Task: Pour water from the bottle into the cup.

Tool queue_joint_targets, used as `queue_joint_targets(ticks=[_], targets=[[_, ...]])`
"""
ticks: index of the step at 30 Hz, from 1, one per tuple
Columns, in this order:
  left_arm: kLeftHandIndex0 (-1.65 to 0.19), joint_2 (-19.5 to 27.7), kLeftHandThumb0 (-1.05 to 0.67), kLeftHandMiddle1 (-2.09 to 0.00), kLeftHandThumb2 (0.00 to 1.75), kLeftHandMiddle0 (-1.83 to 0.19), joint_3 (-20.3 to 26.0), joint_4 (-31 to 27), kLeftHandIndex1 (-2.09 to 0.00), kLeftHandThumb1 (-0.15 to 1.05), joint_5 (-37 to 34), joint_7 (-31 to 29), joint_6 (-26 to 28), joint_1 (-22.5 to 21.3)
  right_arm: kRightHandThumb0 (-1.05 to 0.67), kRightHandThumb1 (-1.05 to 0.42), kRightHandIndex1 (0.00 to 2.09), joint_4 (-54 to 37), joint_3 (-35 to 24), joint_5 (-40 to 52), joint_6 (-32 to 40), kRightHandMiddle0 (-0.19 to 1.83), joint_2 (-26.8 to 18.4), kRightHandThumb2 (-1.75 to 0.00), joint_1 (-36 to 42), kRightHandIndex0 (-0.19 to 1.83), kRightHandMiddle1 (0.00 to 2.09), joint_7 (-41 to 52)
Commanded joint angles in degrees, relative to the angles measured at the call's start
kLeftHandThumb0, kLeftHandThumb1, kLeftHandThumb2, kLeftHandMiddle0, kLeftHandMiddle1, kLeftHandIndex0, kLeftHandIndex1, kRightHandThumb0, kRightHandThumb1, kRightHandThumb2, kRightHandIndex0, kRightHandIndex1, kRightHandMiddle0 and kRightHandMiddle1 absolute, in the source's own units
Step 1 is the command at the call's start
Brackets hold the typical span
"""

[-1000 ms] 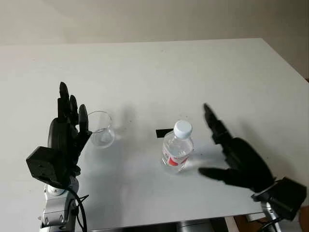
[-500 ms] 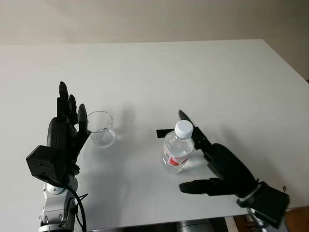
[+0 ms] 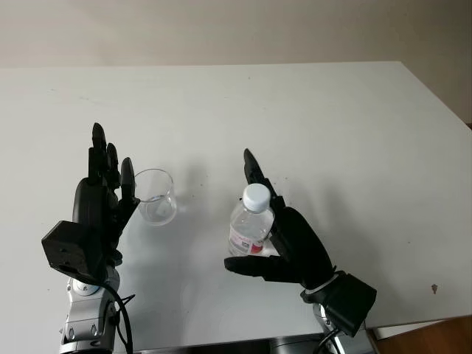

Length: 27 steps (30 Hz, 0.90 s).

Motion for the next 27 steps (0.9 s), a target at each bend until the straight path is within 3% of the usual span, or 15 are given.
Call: queue_joint_targets(ticks=[1, 2, 3, 4, 5, 6, 7, 8, 11, 13, 19, 27], targets=[[0.11, -0.01, -0.73, -0.06, 0.63, 0.09, -0.17, -0.61, 0.00, 1.05, -0.07, 0.06, -0.24, -0.40, -0.76, -0.89, 0.10, -0.67, -0.61, 2.15, 0.54, -0.05, 1.33, -0.04, 0.24, -0.02, 0.08, -0.32], [0.11, 0.03, -0.73, -0.06, 0.63, 0.08, -0.15, -0.44, 0.00, 1.05, 0.02, 0.13, -0.38, -0.51, -0.75, -0.88, 0.14, -1.17, -0.75, 3.00, 1.29, 0.03, 1.93, -0.04, 0.38, 0.03, 0.12, -0.70], [0.11, 0.04, -0.73, -0.06, 0.63, 0.08, -0.14, -0.33, 0.00, 1.05, 0.08, 0.18, -0.38, -0.60, -0.75, -0.87, 0.50, -1.38, -0.89, 3.35, 1.55, 0.07, 2.53, -0.05, 0.47, -0.04, 0.36, -1.31], [0.10, 0.07, -0.73, -0.06, 0.63, 0.08, -0.13, -0.20, 0.00, 1.05, 0.12, 0.22, -0.39, -0.71, -0.76, -0.89, 1.23, -1.47, -1.03, 2.08, 1.25, 0.01, 2.96, -0.05, 0.49, -0.13, 1.05, -2.73], [0.10, 0.10, -0.73, -0.06, 0.62, 0.08, -0.12, -0.14, 0.00, 1.05, 0.05, 0.17, -0.36, -0.81, -0.77, -0.90, 1.65, -1.50, -1.12, 0.26, 0.67, -0.08, 3.21, -0.06, 0.43, -0.16, 1.54, -4.26], [0.10, 0.15, -0.73, -0.07, 0.62, 0.08, -0.14, -0.15, 0.00, 1.05, 0.00, 0.08, -0.29, -0.90, -0.77, -0.93, 1.87, -1.57, -1.13, -1.93, 0.17, -0.05, 3.27, -0.06, 0.31, -0.09, 1.81, -5.83], [0.10, 0.19, -0.73, -0.06, 0.62, 0.08, -0.15, -0.18, 0.00, 1.05, -0.10, -0.03, -0.26, -0.99, -0.76, -0.97, 1.98, -1.74, -1.10, -4.01, -0.17, 0.08, 3.16, -0.06, 0.17, 0.10, 1.95, -7.12], [0.11, 0.21, -0.73, -0.06, 0.63, 0.09, -0.16, -0.24, 0.00, 1.05, -0.26, -0.19, -0.21, -1.06, -0.73, -1.02, 2.05, -1.99, -1.04, -5.62, -0.26, 0.33, 2.94, -0.08, 0.02, 0.44, 2.03, -8.01], [0.12, 0.32, -0.73, -0.06, 0.64, 0.10, -0.22, -0.39, 0.00, 1.05, -0.31, -0.32, 0.01, -1.30, -0.57, -1.04, 2.09, -3.61, -0.90, -7.79, 1.21, 0.81, 1.82, -0.17, -0.15, 1.09, 2.09, -8.36], [0.12, 0.35, -0.72, -0.05, 0.66, 0.10, -0.26, -0.37, 0.00, 1.05, -0.26, -0.35, 0.09, -1.45, -0.50, -1.05, 2.09, -4.88, -0.89, -7.69, 2.88, 0.95, 1.13, -0.20, -0.02, 1.24, 2.09, -7.60], [0.14, 0.17, -0.72, -0.05, 0.66, 0.11, -0.44, 0.12, 0.00, 1.05, -0.11, -0.37, -0.56, -1.74, -0.47, -1.05, 2.09, -8.32, -0.82, -5.94, 6.50, 1.00, -3.10, -0.16, 0.41, 1.23, 2.09, -2.65], [0.12, -0.32, -0.73, -0.06, 0.66, 0.09, -0.58, 0.62, 0.00, 1.05, 0.59, 0.77, -1.37, -1.37, -0.42, -1.05, 2.09, -9.00, -0.64, -4.61, 7.28, 0.82, -5.87, -0.11, -0.55, 1.00, 2.09, 1.15]])
